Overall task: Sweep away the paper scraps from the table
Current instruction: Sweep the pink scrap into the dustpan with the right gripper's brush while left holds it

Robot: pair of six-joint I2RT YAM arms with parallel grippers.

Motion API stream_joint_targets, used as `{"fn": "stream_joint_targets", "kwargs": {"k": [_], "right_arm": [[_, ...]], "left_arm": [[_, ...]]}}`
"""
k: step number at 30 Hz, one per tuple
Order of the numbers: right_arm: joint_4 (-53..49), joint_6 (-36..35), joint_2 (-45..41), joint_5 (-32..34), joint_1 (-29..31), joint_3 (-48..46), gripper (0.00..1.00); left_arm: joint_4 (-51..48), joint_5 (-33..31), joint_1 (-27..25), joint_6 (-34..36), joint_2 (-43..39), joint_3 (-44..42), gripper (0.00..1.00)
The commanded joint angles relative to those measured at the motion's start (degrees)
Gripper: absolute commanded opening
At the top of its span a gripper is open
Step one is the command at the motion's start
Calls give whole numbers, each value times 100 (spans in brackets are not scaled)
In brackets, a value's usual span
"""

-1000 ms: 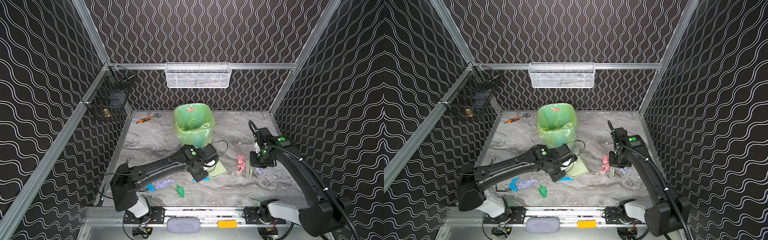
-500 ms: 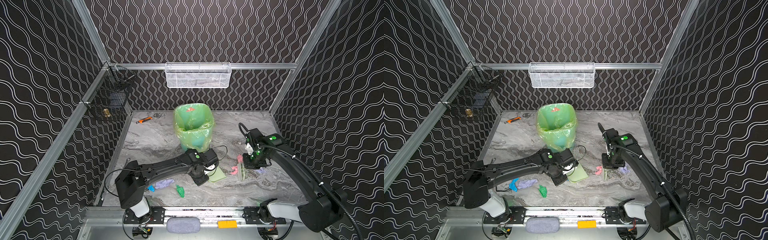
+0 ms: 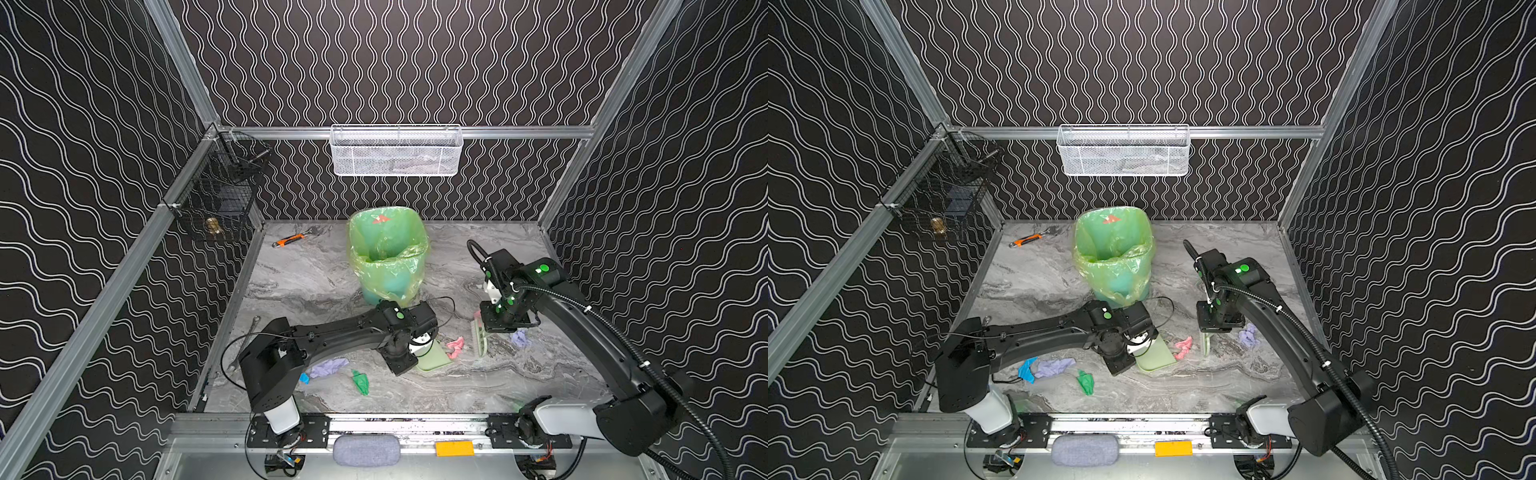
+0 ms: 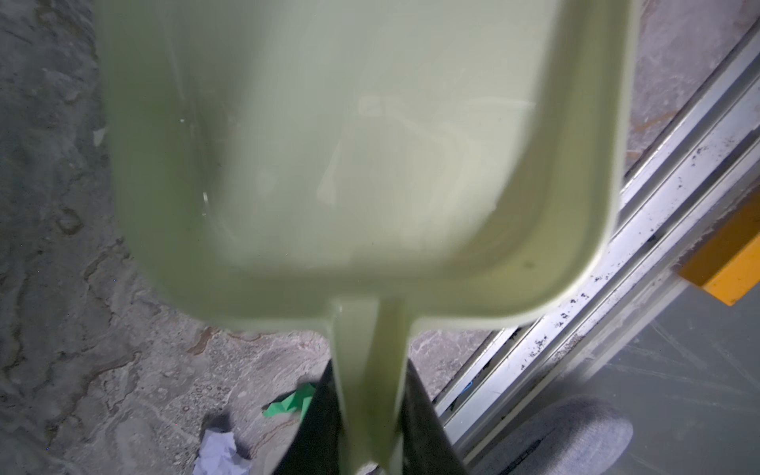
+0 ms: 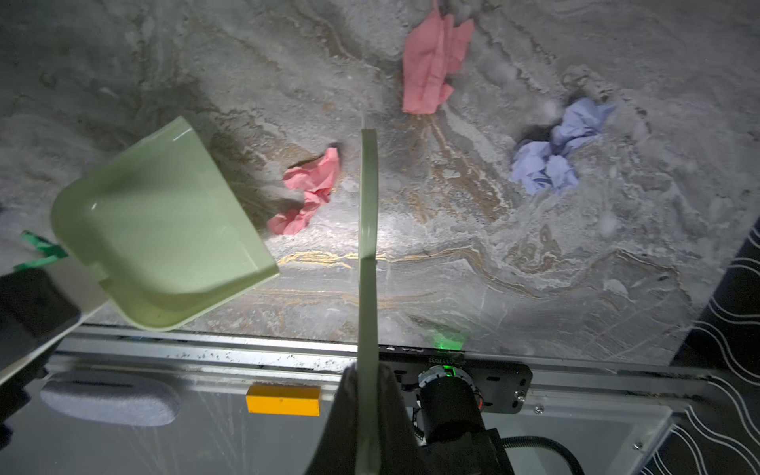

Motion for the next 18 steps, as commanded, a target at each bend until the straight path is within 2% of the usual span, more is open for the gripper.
{"fn": "stream_joint_targets", "kwargs": {"k": [1, 18], "right_arm": [[-2, -62, 107, -117, -3, -51, 0], [417, -250, 418, -122, 3, -250, 0]], "left_arm": [[-22, 178, -29, 208, 85, -9, 2], [-261, -431, -130, 547, 609, 389, 2]]}}
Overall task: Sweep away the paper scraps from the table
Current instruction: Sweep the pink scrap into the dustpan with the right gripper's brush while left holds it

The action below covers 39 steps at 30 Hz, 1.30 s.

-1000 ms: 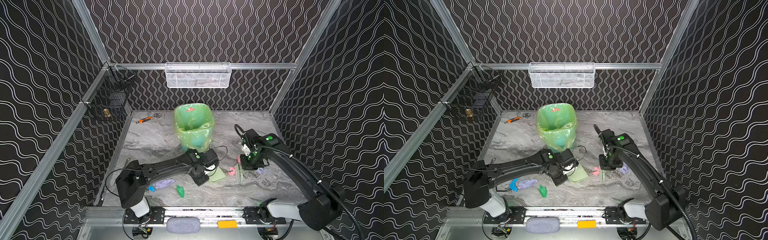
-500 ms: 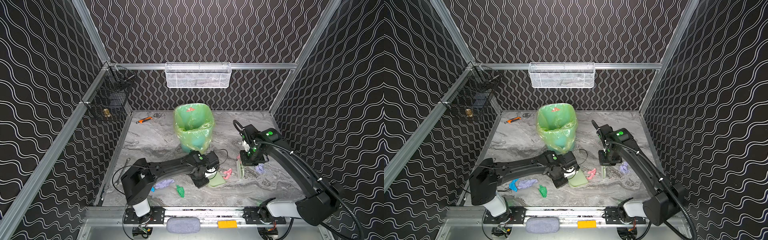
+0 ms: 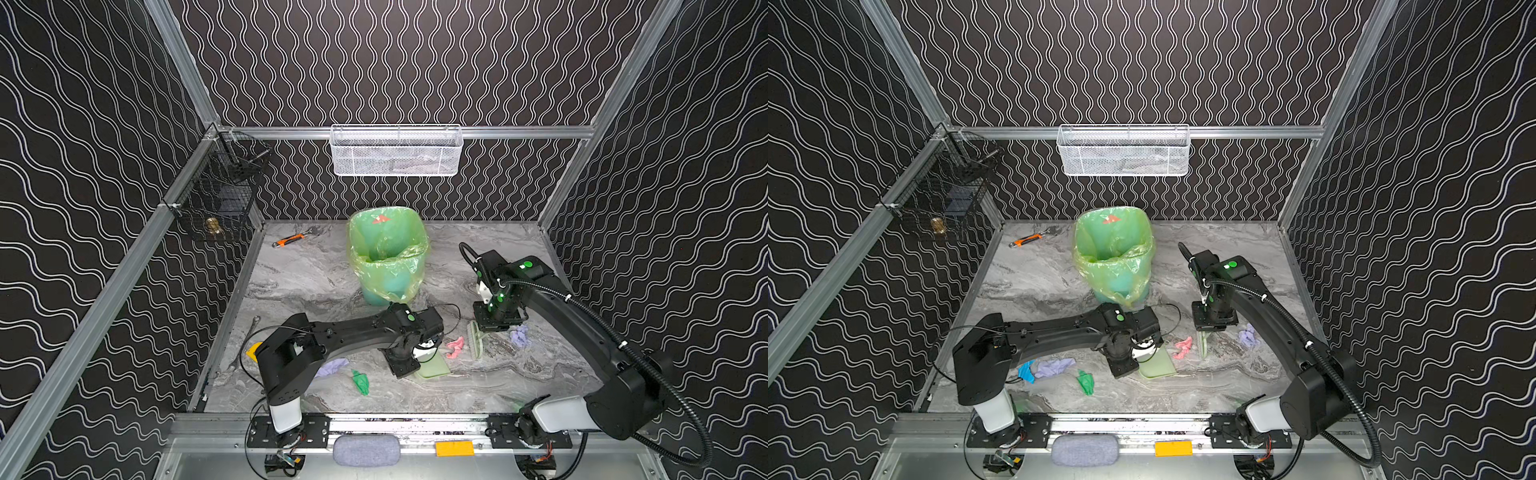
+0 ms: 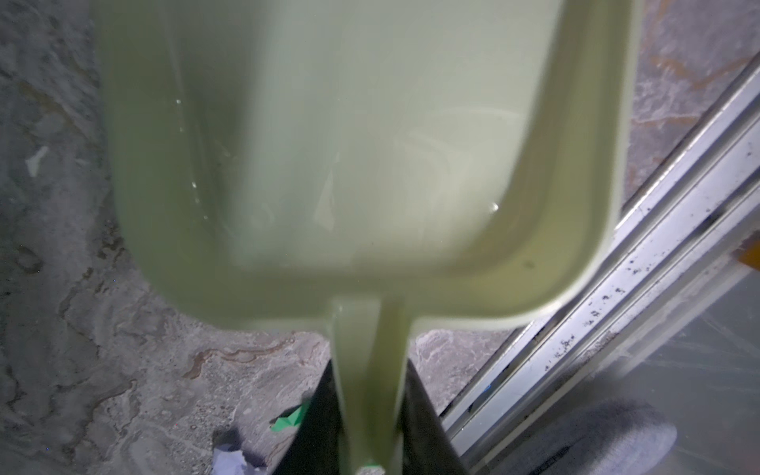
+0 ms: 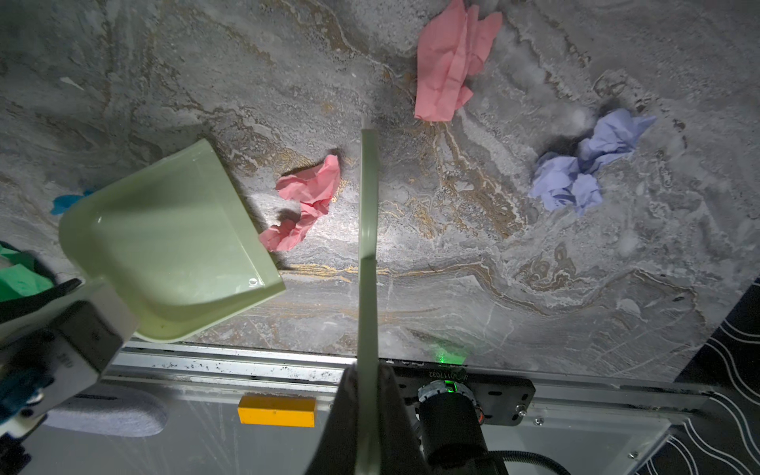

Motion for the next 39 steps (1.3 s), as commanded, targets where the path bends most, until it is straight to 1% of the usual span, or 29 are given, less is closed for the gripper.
{"fn": "stream_joint_targets", "kwargs": {"k": [1, 6, 15, 25, 27, 29, 33, 39], "right_arm": [[84, -72, 42, 7, -7, -23, 0], [128, -175, 210, -34, -3, 47, 0], [192, -192, 277, -470, 108, 4, 0], [404, 184, 175, -1478, 628, 126, 0], [447, 263, 141, -1632, 693, 93, 0], [425, 313, 84, -1621, 696, 67, 0], [173, 328, -115, -1361, 472, 72, 0], [-231, 14, -531, -1237, -406, 379, 0]], "left_arm": [[-87, -191, -12, 161, 104, 139, 2], [-80, -304, -12, 250, 281, 238, 2], [42, -348, -12, 349, 495, 421, 2], [369, -239, -12, 333, 581, 330, 2], [464, -233, -12, 307, 547, 266, 2], [609, -219, -12, 267, 470, 176, 2], [899, -153, -12, 143, 232, -87, 2], [1169, -126, -12, -52, -203, -382, 1]]}}
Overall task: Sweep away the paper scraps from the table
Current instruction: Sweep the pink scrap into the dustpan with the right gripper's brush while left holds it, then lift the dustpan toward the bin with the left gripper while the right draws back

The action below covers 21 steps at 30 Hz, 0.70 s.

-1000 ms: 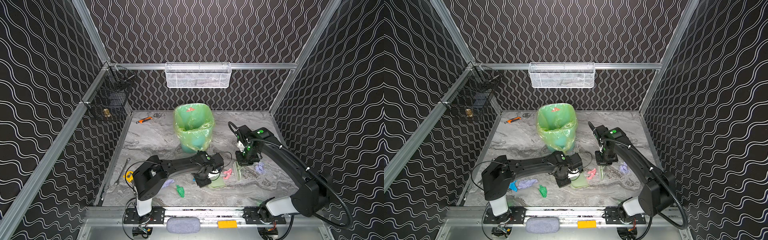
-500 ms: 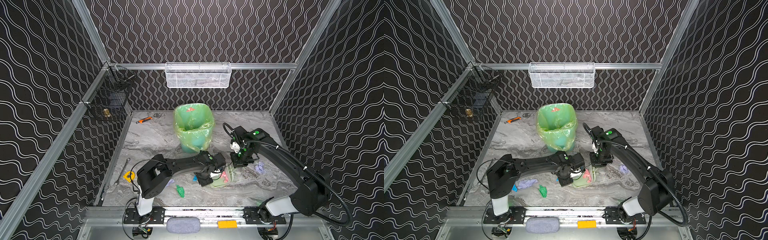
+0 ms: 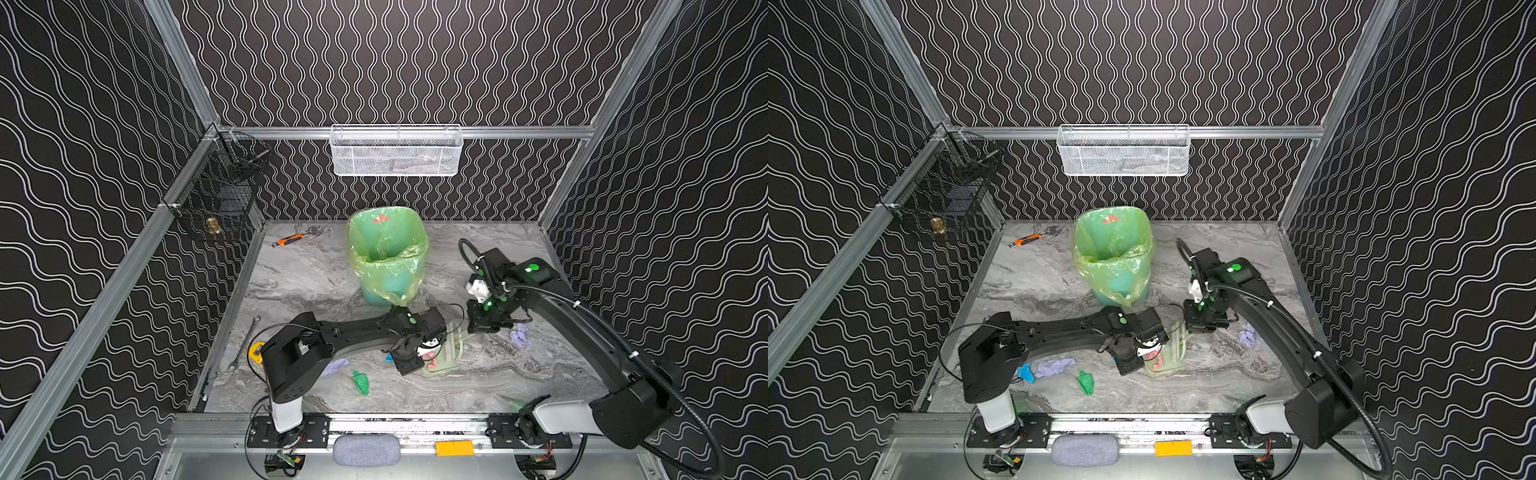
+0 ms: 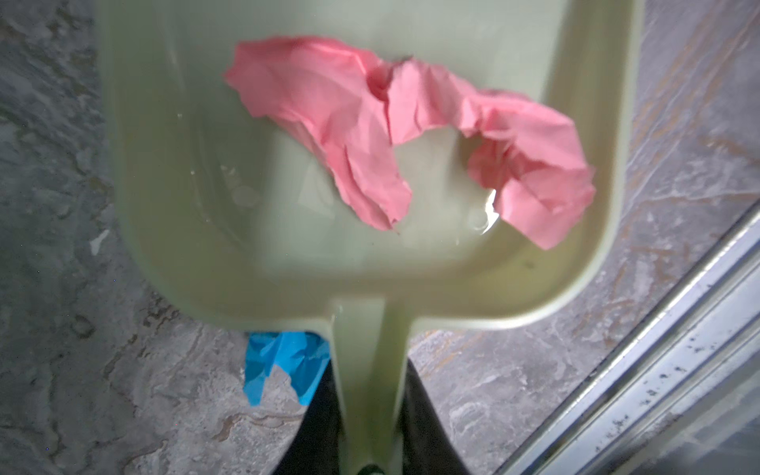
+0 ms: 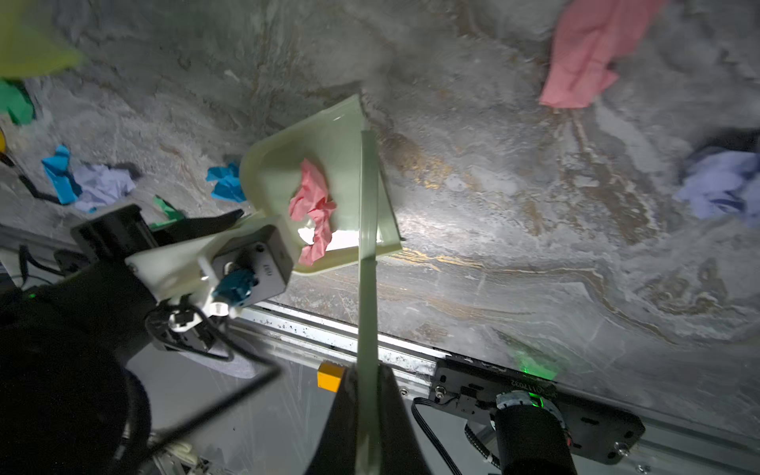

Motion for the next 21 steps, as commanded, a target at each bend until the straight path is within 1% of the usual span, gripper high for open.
{"fn": "stream_joint_targets", "kwargs": {"k": [1, 6, 11, 15, 21], "right_arm": [[-397, -237, -162, 78, -379, 239, 0], [-511, -446, -329, 48, -983, 504, 0], [-346, -565, -436, -142, -1373, 489, 0], [-192, -684, -494, -320, -1666, 407, 0], [-4, -855, -523, -639, -1973, 313, 0]], "left_arm": [[240, 75, -7, -198, -251, -90, 1], [205, 24, -8, -356, -754, -107, 2], [-275, -106, -8, -521, -1238, 187, 2], [-787, -338, -8, -583, -1567, 599, 2], [-1630, -615, -8, -640, -1789, 1402, 2]]}}
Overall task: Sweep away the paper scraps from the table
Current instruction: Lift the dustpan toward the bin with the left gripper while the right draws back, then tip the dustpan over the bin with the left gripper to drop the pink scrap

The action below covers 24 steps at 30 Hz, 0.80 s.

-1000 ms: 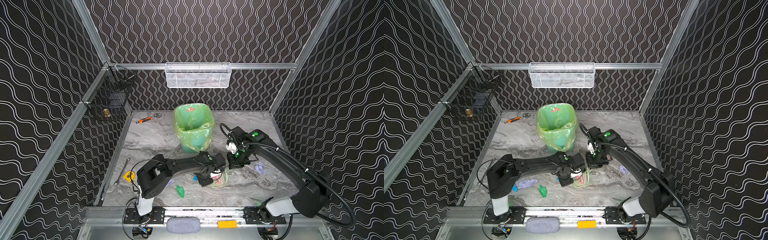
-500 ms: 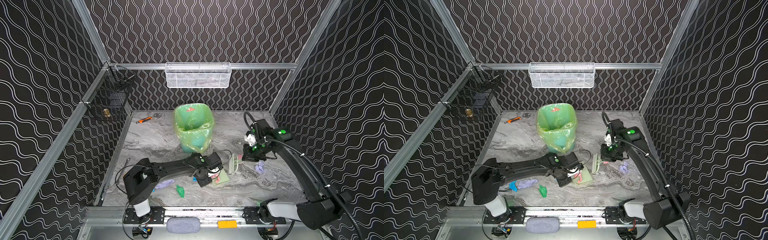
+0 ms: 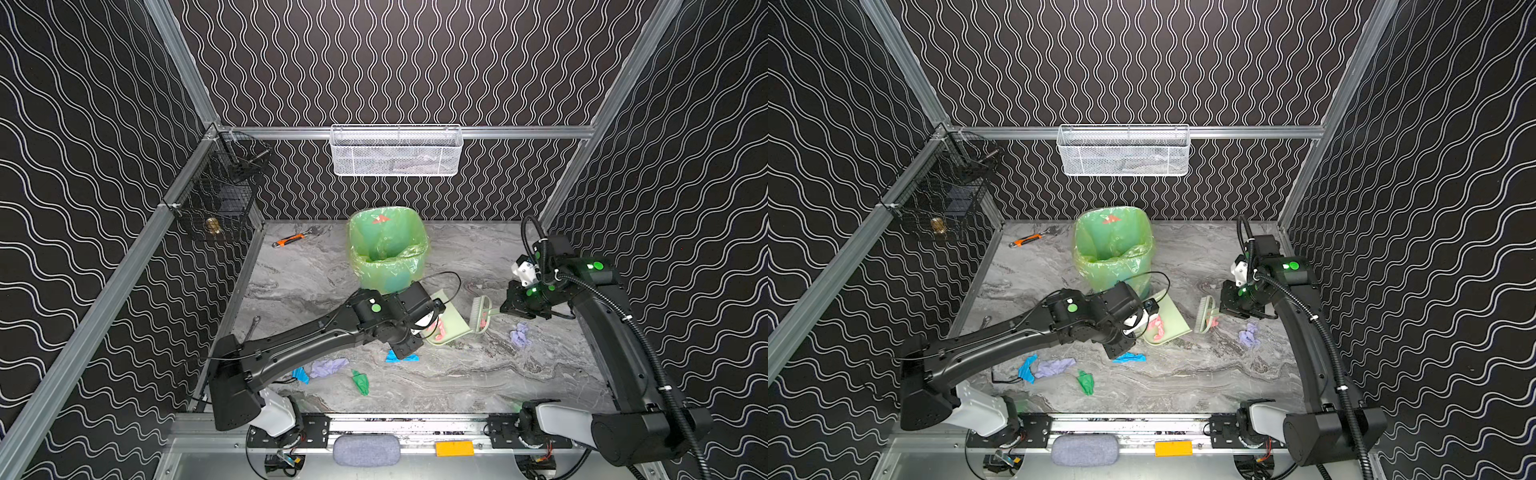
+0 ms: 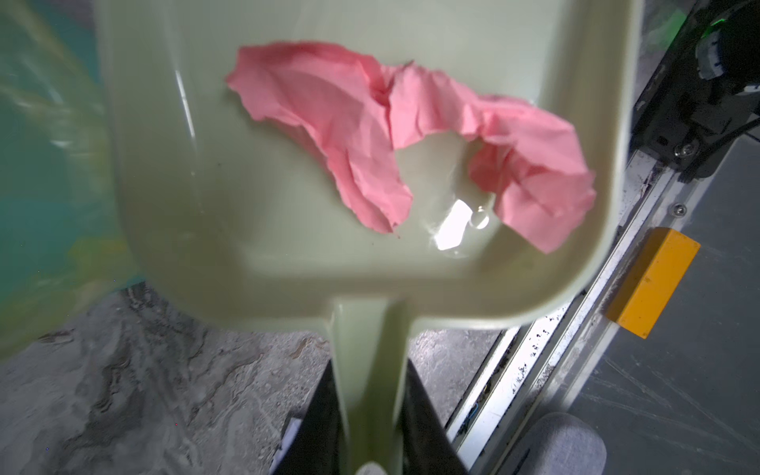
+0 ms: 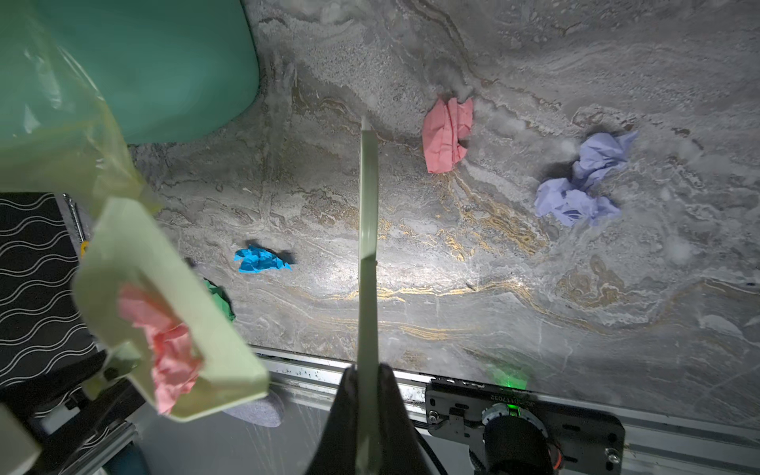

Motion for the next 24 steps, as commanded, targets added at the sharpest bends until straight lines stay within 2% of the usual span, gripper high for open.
{"fn": "stream_joint_targets", "kwargs": {"k": [1, 11, 14, 24], "right_arm": [[161, -190, 4, -295, -74, -35, 0], [244, -232, -17, -463, -110, -17, 0], [259, -232, -46, -515, -115, -52, 0], [187, -212, -88, -559, -115, 26, 0]], "left_arm": [[-683, -250, -4, -153, -81, 372, 2], [-1947, -796, 126, -317, 23, 1838, 1], [-2172, -847, 463, -263, 7, 2135, 1], [-2471, -860, 2112, 318, 1, 2786, 0]]}}
